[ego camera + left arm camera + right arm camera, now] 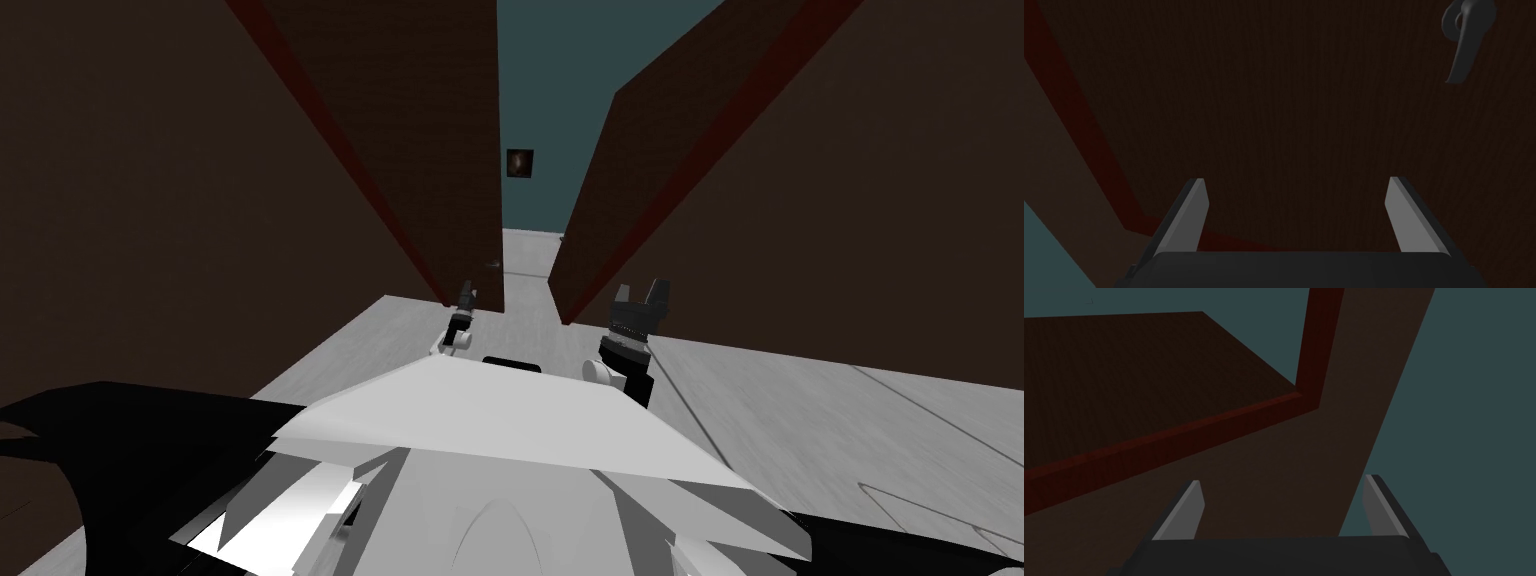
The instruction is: Push the door open
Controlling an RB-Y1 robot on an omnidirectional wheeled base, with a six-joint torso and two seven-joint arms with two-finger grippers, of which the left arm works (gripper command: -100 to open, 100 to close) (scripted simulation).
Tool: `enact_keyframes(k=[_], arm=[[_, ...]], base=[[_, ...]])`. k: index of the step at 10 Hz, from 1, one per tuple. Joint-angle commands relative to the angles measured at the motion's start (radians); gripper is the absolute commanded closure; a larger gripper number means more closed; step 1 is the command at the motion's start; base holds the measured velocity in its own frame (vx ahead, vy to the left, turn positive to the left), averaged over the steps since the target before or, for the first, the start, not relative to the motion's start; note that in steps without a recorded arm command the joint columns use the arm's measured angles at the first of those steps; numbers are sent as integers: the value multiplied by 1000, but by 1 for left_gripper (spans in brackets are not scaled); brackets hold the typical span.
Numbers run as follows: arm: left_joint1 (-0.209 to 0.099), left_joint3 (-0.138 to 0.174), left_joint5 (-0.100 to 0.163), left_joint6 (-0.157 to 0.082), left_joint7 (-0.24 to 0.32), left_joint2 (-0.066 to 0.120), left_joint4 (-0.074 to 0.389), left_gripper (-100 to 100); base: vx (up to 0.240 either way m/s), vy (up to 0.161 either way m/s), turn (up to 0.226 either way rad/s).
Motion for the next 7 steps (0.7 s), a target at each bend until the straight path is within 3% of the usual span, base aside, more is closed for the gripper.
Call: enact_keyframes(k=[1, 6, 7], arm=[[-20, 1, -2, -14, 3, 2, 50, -100], [-76, 3, -8, -50, 13, 6, 187, -100], [-76, 3, -8, -50, 13, 6, 193, -100]], base=[[82, 10, 6], [81, 19, 4], [59, 8, 1]])
